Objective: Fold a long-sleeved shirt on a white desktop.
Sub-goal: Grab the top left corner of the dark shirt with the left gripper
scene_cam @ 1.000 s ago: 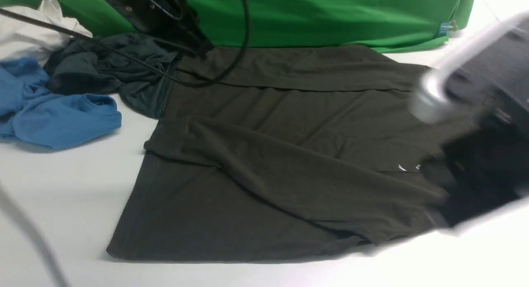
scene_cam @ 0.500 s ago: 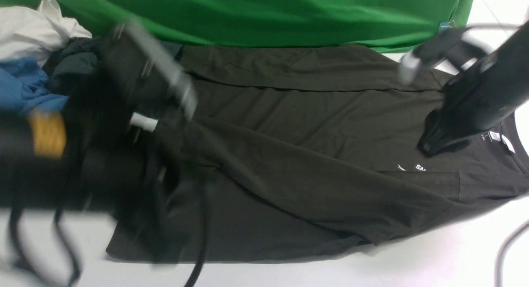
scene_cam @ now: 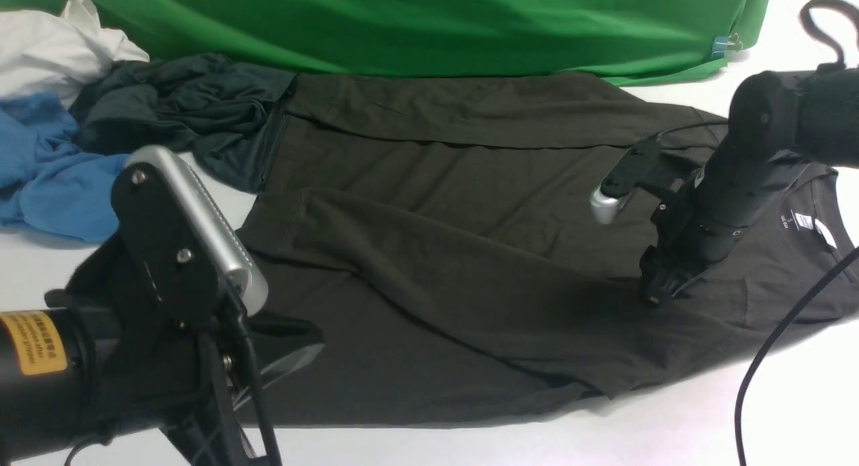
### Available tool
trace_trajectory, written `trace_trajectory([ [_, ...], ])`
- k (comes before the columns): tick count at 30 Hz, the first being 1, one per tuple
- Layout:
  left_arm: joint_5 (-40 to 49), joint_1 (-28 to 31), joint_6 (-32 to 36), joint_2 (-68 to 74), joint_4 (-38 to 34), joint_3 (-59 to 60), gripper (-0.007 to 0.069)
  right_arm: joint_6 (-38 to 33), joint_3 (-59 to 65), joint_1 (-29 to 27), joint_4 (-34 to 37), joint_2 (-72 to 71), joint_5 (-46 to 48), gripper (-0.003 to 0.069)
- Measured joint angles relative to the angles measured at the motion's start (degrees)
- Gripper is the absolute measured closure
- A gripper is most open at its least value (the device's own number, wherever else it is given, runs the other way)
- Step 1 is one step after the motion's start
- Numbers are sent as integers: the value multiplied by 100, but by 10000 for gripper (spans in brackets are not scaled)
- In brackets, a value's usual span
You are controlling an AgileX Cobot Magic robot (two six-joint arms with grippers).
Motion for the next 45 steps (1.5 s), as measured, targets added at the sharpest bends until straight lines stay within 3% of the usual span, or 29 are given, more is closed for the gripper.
trace_trajectory([
  [10, -40, 0, 16, -3, 0, 20, 608, -186, -17, 0, -203, 184, -558, 321],
  [27, -105, 0, 16, -7, -29, 31, 608, -70, -195, 0, -119, 382, -364, 326],
  [36, -105, 0, 54, -7, -48, 31, 608, -37, -206, 0, -16, 387, -105, 497],
  [45, -105, 0, 128, -7, -64, 31, 608, -21, -188, 0, -12, 329, 26, 622],
])
